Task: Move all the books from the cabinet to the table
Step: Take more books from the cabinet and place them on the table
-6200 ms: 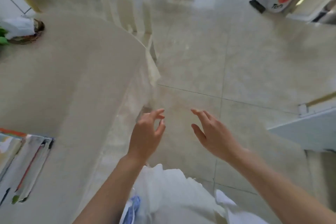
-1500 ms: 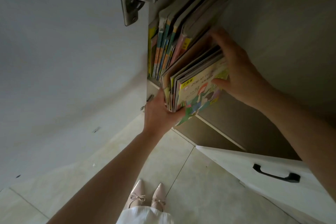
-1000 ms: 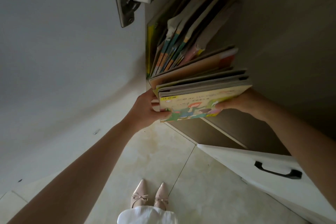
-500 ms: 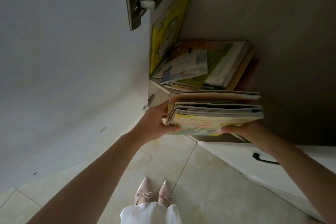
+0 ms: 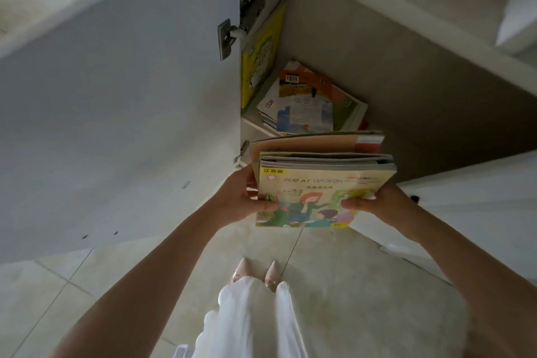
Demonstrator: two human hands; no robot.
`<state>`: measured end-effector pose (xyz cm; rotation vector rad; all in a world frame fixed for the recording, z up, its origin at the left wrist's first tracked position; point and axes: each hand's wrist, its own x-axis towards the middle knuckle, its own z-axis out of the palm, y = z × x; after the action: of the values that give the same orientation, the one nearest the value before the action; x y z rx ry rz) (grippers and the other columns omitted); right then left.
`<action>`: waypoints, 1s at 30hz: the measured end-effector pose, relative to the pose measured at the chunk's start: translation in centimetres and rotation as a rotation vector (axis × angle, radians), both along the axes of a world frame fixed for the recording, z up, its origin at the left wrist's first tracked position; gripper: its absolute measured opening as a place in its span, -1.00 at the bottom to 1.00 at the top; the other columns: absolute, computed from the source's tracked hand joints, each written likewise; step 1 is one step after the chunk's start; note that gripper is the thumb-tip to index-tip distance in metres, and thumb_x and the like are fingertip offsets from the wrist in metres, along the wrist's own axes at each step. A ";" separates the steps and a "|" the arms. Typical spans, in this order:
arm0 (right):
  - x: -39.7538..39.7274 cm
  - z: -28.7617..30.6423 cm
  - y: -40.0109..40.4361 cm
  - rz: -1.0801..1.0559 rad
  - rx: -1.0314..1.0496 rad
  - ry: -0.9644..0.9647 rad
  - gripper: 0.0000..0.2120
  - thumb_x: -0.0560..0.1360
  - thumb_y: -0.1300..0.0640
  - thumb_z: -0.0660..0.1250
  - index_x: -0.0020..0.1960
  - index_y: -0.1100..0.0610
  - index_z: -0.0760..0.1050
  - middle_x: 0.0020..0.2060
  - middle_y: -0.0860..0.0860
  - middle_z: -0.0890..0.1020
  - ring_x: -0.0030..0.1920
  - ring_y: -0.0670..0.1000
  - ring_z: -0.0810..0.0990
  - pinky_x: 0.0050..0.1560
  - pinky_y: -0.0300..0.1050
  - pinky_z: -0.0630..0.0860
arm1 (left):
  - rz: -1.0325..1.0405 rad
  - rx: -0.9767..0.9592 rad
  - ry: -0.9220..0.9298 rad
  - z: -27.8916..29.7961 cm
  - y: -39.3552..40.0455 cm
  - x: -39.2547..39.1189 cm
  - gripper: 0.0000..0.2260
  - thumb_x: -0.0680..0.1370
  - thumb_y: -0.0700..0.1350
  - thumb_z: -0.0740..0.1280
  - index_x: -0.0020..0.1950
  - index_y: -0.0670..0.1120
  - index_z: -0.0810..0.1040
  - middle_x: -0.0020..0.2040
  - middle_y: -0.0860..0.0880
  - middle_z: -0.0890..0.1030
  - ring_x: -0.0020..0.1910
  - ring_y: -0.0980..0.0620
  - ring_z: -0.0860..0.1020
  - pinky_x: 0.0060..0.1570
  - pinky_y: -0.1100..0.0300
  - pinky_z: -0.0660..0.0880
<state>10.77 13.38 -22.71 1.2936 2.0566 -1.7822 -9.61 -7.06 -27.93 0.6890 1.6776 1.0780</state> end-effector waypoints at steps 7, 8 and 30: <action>1.1 7.5 -5.7 0.124 -0.047 0.078 -0.62 0.49 0.15 0.39 0.28 0.01 0.44 0.13 -0.13 0.64 0.13 -0.10 0.62 0.00 -0.19 0.60 | 0.233 -0.012 -0.275 9.5 -6.8 1.8 -0.37 0.26 -0.28 0.54 0.27 0.00 0.43 0.06 -0.04 0.70 0.03 -0.07 0.67 -0.03 -0.03 0.63; 1.3 8.3 -6.4 0.113 -0.067 0.109 -0.64 0.51 0.14 0.36 0.29 0.00 0.43 0.12 -0.13 0.64 0.11 -0.13 0.63 -0.03 -0.24 0.59 | 0.284 -0.001 -0.310 10.5 -7.7 2.6 -0.39 0.28 -0.25 0.51 0.27 -0.01 0.40 0.06 -0.07 0.70 0.01 -0.10 0.68 -0.04 -0.06 0.63; 8.5 19.8 -19.6 0.465 -0.166 0.197 -0.85 0.51 -0.04 0.36 0.01 -0.06 0.42 -0.02 -0.05 0.65 0.01 -0.03 0.64 0.10 0.04 0.58 | 1.366 0.115 -0.257 23.0 -21.2 29.9 -0.73 0.53 -0.17 0.36 0.22 0.00 0.56 0.04 -0.09 0.70 -0.03 -0.15 0.69 -0.02 -0.15 0.61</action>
<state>19.31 -6.19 -2.88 0.5529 2.0311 -1.8569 20.25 -28.28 -4.88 -0.6937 1.7860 2.0542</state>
